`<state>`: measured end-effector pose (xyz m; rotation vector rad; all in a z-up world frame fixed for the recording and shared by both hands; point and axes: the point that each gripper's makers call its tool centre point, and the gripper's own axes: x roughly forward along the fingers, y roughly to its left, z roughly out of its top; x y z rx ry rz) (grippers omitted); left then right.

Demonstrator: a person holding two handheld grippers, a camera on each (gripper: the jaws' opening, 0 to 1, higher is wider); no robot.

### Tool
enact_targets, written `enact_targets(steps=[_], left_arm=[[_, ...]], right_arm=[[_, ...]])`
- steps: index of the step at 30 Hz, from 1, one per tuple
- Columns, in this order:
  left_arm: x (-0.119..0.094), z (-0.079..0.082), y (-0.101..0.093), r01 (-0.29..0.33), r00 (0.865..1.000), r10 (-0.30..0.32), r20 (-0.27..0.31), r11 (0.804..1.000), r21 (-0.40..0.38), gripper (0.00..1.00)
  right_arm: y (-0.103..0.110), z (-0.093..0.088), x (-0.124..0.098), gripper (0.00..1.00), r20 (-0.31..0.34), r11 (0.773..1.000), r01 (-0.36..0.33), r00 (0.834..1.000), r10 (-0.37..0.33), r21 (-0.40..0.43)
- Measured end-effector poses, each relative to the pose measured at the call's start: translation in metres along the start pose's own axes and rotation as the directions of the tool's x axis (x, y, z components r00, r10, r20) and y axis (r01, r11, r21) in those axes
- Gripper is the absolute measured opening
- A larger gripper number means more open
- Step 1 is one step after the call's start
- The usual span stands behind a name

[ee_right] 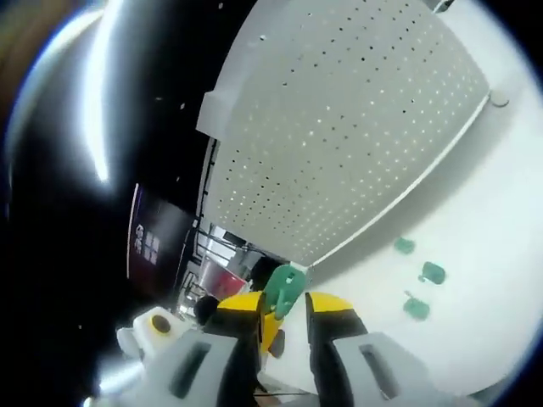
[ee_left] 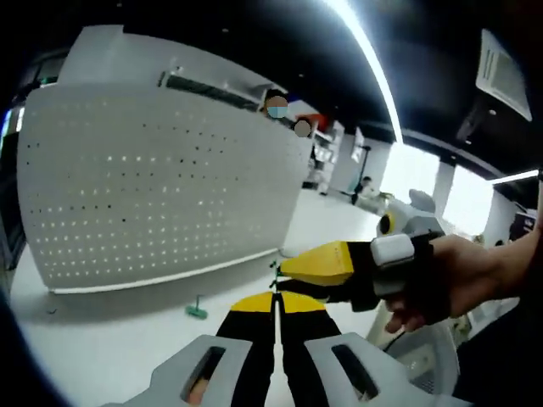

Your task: Insert the hook assembly into the mounting plate slot until the hook locks in place.

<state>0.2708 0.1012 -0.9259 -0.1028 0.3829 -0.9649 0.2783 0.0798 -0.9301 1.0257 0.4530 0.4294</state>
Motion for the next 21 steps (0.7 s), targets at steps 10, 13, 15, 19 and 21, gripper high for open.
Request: enact_targets(steps=[10, 13, 15, 19, 21], left_arm=[[-0.0025, -0.0001, -0.0006, -0.002, 1.0, 0.002, 0.009, 1.0, 0.003, 0.01], [-0.003, 0.0003, -0.0001, -0.005, 1.0, 0.005, 0.012, 1.0, -0.003, 0.01], [-0.0027, 0.0004, 0.0001, -0.004, 1.0, 0.004, 0.013, 1.0, -0.001, 0.01], [-0.0025, 0.0005, 0.0002, -0.004, 1.0, 0.004, 0.009, 1.0, 0.025, 0.01], [-0.0022, -0.0016, -0.0004, -0.004, 1.0, 0.004, -0.002, 0.999, 0.054, 0.01]], right_arm=[[0.001, -0.0006, -0.0002, 0.04, 0.012, 0.996, -0.019, 1.0, 0.018, 0.089], [0.0016, -0.0006, 0.0, 0.04, 0.014, 0.994, -0.025, 1.0, 0.024, 0.109], [0.0014, -0.0004, 0.0001, 0.03, 0.017, 0.992, -0.025, 1.0, 0.023, 0.124], [0.0028, -0.0007, 0.0001, 0.02, 0.022, 0.984, -0.038, 0.999, 0.035, 0.173], [0.0032, -0.0013, 0.0006, 0.01, 0.02, 0.983, -0.041, 0.999, 0.038, 0.182]])
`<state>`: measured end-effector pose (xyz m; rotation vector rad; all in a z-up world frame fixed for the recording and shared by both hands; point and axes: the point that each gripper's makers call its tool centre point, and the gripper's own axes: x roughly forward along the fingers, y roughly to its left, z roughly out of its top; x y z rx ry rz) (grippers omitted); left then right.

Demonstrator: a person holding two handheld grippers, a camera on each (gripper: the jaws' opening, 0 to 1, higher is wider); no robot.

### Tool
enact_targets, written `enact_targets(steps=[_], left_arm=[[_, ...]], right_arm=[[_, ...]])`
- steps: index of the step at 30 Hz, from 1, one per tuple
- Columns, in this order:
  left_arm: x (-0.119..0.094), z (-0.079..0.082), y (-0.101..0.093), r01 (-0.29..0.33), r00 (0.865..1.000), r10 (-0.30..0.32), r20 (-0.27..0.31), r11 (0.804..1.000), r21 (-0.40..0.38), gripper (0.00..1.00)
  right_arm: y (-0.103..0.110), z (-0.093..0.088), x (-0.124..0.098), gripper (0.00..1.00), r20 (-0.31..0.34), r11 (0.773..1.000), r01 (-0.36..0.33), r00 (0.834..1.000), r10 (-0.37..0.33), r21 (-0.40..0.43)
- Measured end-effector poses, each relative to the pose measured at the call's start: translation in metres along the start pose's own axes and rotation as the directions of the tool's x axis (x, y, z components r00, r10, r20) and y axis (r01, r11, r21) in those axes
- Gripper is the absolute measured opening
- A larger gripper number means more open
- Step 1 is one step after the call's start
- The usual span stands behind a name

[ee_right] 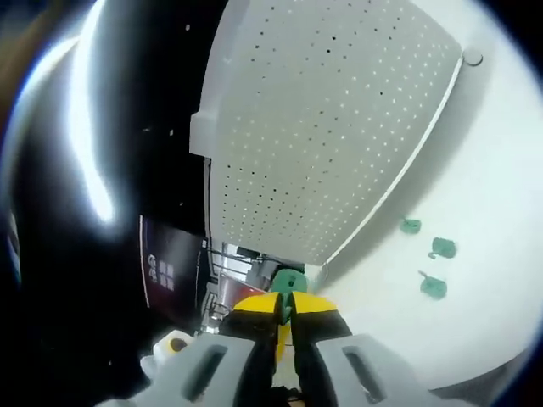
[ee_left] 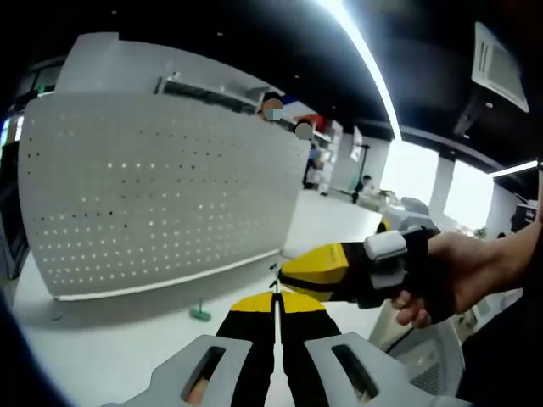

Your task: Insert the hook assembly into the mounting plate slot until the hook locks in place.

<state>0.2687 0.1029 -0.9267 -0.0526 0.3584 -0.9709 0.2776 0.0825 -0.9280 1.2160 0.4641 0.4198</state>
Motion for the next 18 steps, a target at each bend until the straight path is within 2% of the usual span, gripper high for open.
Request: enact_targets(steps=[12, 18], left_arm=[[-0.005, 0.001, 0.003, 0.003, 1.0, -0.003, 0.011, 1.0, -0.003, 0.01], [-0.008, 0.006, 0.009, -0.009, 1.0, 0.009, 0.011, 1.0, -0.019, 0.03]], right_arm=[[0.008, -0.004, 0.005, 0.0, -0.018, 0.997, -0.002, 1.0, 0.001, -0.076], [0.017, -0.009, 0.01, 0.0, -0.054, 0.973, -0.003, 0.999, -0.01, -0.229]])
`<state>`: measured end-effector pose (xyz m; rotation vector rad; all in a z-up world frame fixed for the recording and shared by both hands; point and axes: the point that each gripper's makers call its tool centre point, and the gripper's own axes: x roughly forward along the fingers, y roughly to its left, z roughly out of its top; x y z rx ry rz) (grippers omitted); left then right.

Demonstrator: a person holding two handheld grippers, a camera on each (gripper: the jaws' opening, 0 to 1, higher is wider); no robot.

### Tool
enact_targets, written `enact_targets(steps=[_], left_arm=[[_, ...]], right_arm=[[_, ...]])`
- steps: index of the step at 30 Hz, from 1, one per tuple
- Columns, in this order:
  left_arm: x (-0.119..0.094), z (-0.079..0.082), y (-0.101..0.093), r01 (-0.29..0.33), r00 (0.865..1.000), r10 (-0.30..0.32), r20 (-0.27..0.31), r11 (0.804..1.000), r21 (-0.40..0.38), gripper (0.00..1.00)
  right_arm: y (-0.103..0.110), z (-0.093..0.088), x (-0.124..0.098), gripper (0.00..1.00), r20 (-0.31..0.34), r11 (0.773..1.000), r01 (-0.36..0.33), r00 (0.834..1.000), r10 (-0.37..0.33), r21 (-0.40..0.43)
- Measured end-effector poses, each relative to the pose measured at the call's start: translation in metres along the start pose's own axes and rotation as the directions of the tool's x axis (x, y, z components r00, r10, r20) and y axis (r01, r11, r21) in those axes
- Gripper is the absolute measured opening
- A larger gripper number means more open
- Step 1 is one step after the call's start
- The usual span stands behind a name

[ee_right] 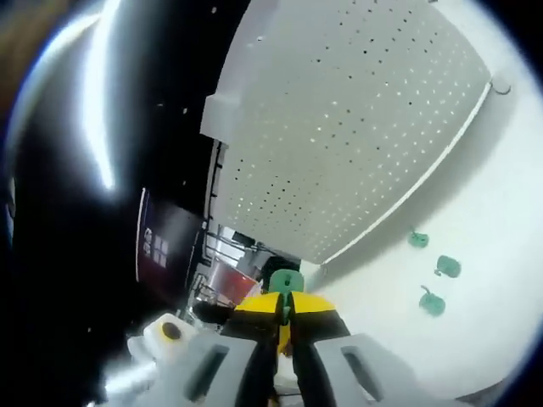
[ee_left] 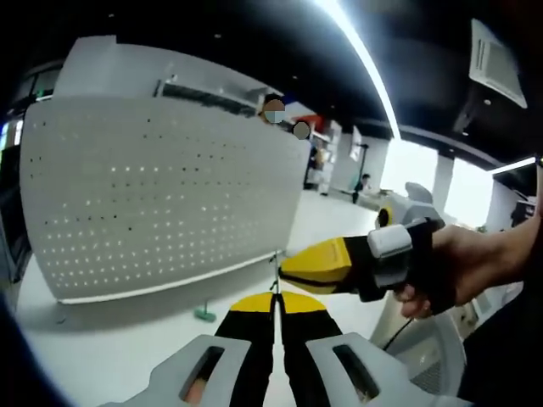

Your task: Insert the hook assembly into the mounting plate slot until the hook locks in place.

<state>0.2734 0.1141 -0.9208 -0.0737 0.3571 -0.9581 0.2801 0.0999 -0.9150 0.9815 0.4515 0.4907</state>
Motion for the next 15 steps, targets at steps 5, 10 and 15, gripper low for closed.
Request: enact_targets(steps=[5, 10, 15], left_arm=[[-0.003, 0.004, 0.008, -0.02, 1.0, 0.02, 0.0, 0.999, -0.031, 0.15], [-0.007, 0.001, 0.012, -0.027, 1.0, 0.027, -0.017, 0.999, -0.032, 0.28], [-0.011, 0.0, 0.011, -0.018, 1.0, 0.017, -0.021, 0.999, -0.041, 0.32]], right_arm=[[0.006, -0.004, 0.003, 0.0, -0.021, 0.996, 0.008, 1.0, -0.01, -0.092], [0.008, -0.005, 0.004, 0.0, -0.034, 0.978, 0.027, 0.999, -0.035, -0.209], [0.015, -0.005, 0.007, 0.0, -0.041, 0.95, 0.034, 0.998, -0.05, -0.311]])
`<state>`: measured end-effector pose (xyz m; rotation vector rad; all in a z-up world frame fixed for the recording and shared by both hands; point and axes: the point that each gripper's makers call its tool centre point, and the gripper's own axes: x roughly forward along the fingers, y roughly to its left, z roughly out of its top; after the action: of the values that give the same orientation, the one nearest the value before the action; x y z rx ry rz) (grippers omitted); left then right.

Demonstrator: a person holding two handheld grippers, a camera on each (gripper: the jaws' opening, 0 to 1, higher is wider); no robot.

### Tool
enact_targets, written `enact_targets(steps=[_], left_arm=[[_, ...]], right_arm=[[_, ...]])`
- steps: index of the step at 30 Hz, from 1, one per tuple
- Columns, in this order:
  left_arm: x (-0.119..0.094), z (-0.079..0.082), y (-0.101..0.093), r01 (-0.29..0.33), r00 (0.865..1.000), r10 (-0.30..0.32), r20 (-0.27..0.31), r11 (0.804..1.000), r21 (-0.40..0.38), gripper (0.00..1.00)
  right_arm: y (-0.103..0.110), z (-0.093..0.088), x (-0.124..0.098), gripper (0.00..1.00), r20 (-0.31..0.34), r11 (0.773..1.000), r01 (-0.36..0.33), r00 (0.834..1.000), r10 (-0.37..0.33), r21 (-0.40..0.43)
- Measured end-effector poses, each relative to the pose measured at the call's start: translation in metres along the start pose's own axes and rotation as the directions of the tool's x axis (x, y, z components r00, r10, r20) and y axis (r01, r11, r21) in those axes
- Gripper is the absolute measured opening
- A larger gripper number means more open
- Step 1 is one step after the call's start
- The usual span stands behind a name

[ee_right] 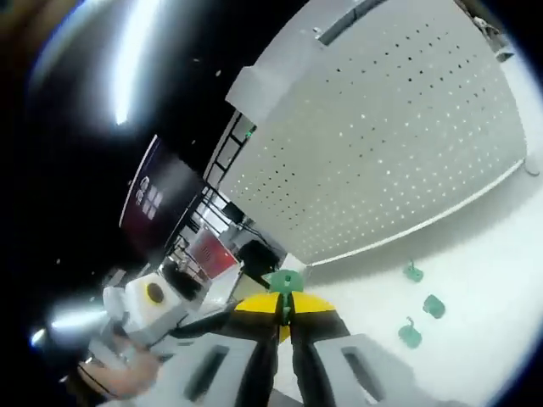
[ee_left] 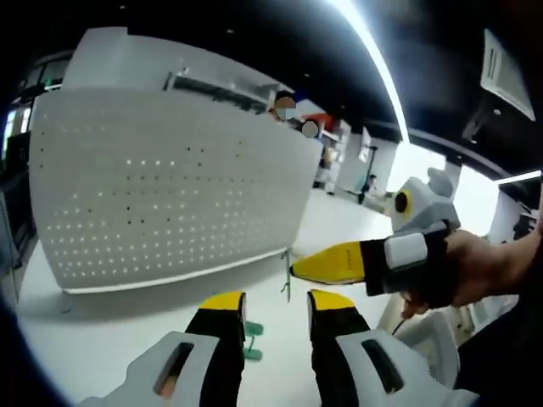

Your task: Insert the hook assembly into the mounting plate slot until the hook locks in place.

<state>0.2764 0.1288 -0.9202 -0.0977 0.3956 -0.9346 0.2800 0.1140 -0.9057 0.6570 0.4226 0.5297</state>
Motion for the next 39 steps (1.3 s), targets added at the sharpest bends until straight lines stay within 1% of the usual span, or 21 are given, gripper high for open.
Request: enact_targets(steps=[2, 4, 5, 8, 10, 11, 12, 15, 16, 19, 22, 24, 27, 29, 33, 35, 37, 39], left_arm=[[-0.001, -0.001, -0.001, 0.002, 1.0, -0.002, -0.006, 1.0, -0.005, 0.35], [-0.001, -0.002, -0.001, 0.002, 1.0, -0.002, -0.012, 1.0, -0.01, 0.39], [-0.002, -0.003, -0.001, 0.003, 1.0, -0.003, -0.015, 1.0, -0.009, 0.4], [-0.004, -0.005, 0.0, 0.002, 1.0, -0.002, -0.013, 1.0, -0.007, 0.42], [-0.005, -0.006, 0.0, 0.006, 1.0, -0.006, -0.007, 0.999, -0.046, 0.45], [-0.006, -0.006, 0.0, 0.006, 1.0, -0.006, -0.001, 0.998, -0.057, 0.47], [-0.006, -0.006, 0.0, 0.005, 1.0, -0.005, -0.001, 0.998, -0.055, 0.5], [-0.008, -0.011, 0.0, -0.003, 1.0, 0.002, -0.01, 0.999, -0.054, 0.6], [-0.009, -0.012, 0.0, -0.003, 1.0, 0.002, -0.011, 0.998, -0.059, 0.61], [-0.015, -0.014, 0.002, -0.016, 1.0, 0.016, -0.003, 0.998, -0.054, 0.58], [-0.017, -0.017, 0.004, -0.024, 1.0, 0.023, -0.013, 0.999, -0.049, 0.63], [-0.018, -0.019, 0.004, -0.025, 0.999, 0.024, -0.021, 0.999, -0.048, 0.65], [-0.022, -0.022, 0.007, -0.028, 0.999, 0.027, -0.02, 0.998, -0.051, 0.66], [-0.024, -0.025, 0.008, -0.031, 0.999, 0.03, -0.025, 0.998, -0.059, 0.7], [-0.03, -0.035, 0.012, -0.041, 0.998, 0.038, -0.046, 0.997, -0.073, 0.75], [-0.034, -0.039, 0.016, -0.049, 0.998, 0.044, -0.046, 0.994, -0.102, 0.76], [-0.038, -0.042, 0.02, -0.06, 0.998, 0.054, -0.041, 0.982, -0.179, 0.76], [-0.042, -0.044, 0.025, -0.071, 0.997, 0.064, -0.041, 0.983, -0.172, 0.78]], right_arm=[[0.002, 0.001, 0.001, 0.0, -0.002, 0.998, 0.011, 1.0, -0.011, -0.069], [0.004, 0.001, 0.001, 0.0, -0.005, 0.995, 0.017, 1.0, -0.017, -0.099], [0.004, 0.002, 0.002, 0.0, -0.004, 0.991, 0.025, 1.0, -0.026, -0.13], [0.008, 0.006, 0.002, 0.0, 0.003, 0.984, 0.031, 1.0, -0.03, -0.178], [0.01, 0.013, 0.001, 0.0, 0.036, 0.975, 0.047, 0.999, -0.04, -0.219], [0.011, 0.015, 0.001, 0.0, 0.04, 0.97, 0.051, 0.998, -0.042, -0.236], [0.011, 0.018, 0.001, 0.0, 0.05, 0.958, 0.064, 0.997, -0.052, -0.281], [0.017, 0.025, 0.002, 0.0, 0.072, 0.933, 0.081, 0.996, -0.06, -0.349], [0.018, 0.026, 0.002, 0.0, 0.077, 0.93, 0.084, 0.995, -0.061, -0.358], [0.023, 0.031, 0.006, 0.0, 0.092, 0.918, 0.097, 0.994, -0.067, -0.384], [0.025, 0.04, 0.011, 0.0, 0.121, 0.892, 0.132, 0.989, -0.087, -0.433], [0.027, 0.045, 0.015, 0.0, 0.139, 0.885, 0.144, 0.986, -0.091, -0.443], [0.026, 0.048, 0.02, 0.0, 0.145, 0.873, 0.166, 0.983, -0.111, -0.459], [0.024, 0.051, 0.022, 0.0, 0.154, 0.862, 0.181, 0.98, -0.122, -0.473], [0.023, 0.057, 0.026, 0.0, 0.175, 0.854, 0.203, 0.975, -0.134, -0.479], [0.022, 0.059, 0.03, 0.0, 0.181, 0.847, 0.212, 0.974, -0.139, -0.488], [0.021, 0.064, 0.032, 0.0, 0.195, 0.835, 0.227, 0.97, -0.147, -0.501], [0.019, 0.068, 0.034, 0.0, 0.206, 0.829, 0.241, 0.966, -0.156, -0.504]])
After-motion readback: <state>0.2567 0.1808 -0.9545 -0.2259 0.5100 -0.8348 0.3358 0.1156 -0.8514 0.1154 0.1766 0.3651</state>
